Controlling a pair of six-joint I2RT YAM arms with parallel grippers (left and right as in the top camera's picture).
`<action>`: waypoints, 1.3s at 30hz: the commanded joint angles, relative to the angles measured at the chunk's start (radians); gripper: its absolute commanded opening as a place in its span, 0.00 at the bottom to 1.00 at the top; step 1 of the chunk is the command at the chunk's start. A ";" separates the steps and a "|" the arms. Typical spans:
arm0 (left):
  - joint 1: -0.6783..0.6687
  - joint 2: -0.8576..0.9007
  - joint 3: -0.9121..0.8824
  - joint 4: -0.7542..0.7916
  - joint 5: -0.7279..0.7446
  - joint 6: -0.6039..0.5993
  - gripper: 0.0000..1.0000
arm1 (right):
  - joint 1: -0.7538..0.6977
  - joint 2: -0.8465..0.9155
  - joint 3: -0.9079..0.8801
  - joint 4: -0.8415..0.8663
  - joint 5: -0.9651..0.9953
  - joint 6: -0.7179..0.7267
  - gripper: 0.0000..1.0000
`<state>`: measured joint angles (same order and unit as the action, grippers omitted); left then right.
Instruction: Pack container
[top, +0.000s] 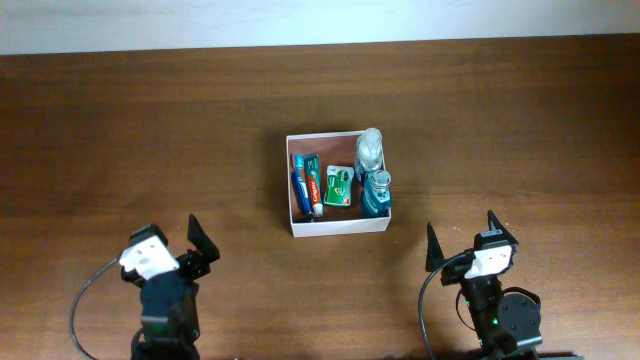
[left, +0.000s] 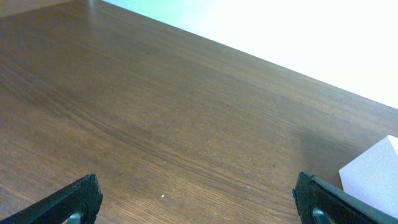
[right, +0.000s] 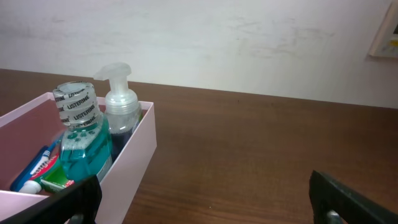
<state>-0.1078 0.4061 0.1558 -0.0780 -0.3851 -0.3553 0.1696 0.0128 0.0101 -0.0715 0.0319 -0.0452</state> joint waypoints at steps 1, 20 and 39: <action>0.045 -0.085 -0.065 0.017 0.074 0.013 0.99 | -0.008 -0.006 -0.005 -0.008 0.002 -0.003 0.98; 0.122 -0.327 -0.124 -0.035 0.230 0.330 0.99 | -0.008 -0.006 -0.005 -0.008 0.002 -0.003 0.98; 0.128 -0.401 -0.124 -0.039 0.251 0.436 0.99 | -0.008 -0.006 -0.005 -0.008 0.002 -0.003 0.98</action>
<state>0.0166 0.0147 0.0406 -0.1162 -0.1509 0.0612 0.1696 0.0128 0.0101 -0.0715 0.0319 -0.0490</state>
